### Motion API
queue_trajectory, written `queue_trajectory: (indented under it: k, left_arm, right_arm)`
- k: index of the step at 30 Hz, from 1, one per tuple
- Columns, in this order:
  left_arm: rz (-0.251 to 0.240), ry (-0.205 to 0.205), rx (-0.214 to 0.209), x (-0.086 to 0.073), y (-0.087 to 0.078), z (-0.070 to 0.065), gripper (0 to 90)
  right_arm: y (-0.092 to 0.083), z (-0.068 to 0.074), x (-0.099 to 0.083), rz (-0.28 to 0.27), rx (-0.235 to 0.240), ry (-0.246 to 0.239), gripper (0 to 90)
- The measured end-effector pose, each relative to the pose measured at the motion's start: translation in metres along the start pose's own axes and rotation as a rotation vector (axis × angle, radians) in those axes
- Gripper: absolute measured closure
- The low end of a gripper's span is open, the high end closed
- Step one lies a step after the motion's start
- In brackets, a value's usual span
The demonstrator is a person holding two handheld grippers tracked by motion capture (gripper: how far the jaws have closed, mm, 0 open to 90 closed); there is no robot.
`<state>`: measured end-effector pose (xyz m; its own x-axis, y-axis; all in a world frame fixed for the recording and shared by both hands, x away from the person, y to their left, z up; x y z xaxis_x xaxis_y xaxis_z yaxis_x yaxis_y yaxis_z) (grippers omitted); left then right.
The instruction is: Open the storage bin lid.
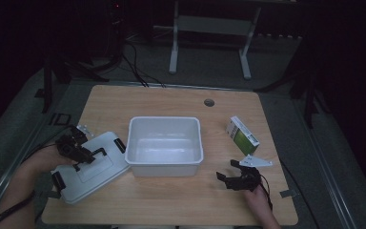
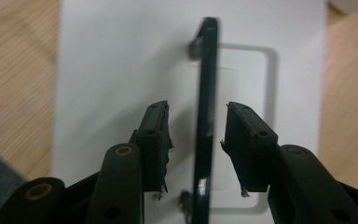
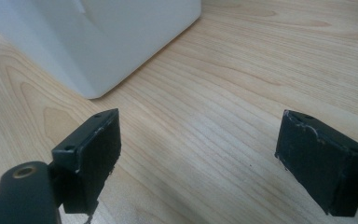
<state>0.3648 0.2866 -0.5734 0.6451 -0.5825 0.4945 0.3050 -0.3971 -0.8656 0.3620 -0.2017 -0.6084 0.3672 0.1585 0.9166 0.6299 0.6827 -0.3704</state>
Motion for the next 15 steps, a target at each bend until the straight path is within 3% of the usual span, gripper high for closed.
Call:
queue_trajectory:
  k: [2,7,9,11,12,15]
  left_arm:
    - [-0.002,-0.007,0.015,-0.003,0.0,0.001,51.7]
    - [-0.022,-0.03,0.004,-0.006,-0.001,-0.002,41.2]
    - [-0.01,-0.022,0.015,-0.009,-0.001,-0.001,39.7]
    - [0.006,-0.029,-0.016,-0.012,-0.002,-0.003,36.9]
    - [0.016,-0.019,0.004,-0.012,-0.002,-0.002,34.6]
    - [0.015,-0.021,0.0,-0.009,-0.005,-0.003,34.7]
  right_arm:
    - [0.0,0.0,0.0,-0.001,0.002,0.001,13.7]
    - [0.0,0.001,0.0,0.002,0.003,0.0,13.7]
    - [0.0,0.0,0.0,0.003,0.003,0.002,13.7]
    - [0.0,0.0,0.0,0.002,0.003,0.002,13.7]
    - [0.0,0.0,0.0,0.004,0.003,0.001,13.7]
    - [0.0,-0.001,0.001,-0.002,-0.002,0.003,13.7]
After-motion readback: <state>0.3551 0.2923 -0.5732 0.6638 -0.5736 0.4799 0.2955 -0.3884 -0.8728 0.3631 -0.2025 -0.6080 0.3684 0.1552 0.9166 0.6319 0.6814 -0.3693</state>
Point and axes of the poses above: each handheld gripper's, and its own axes: y roughly forward along the jaws, x roughly out of its top, z roughly to its left, the point moved 10 cm from there along y, roughly forward along the jaws, and after that the axes turned 12 degrees about -z, right-handed, at the moved point
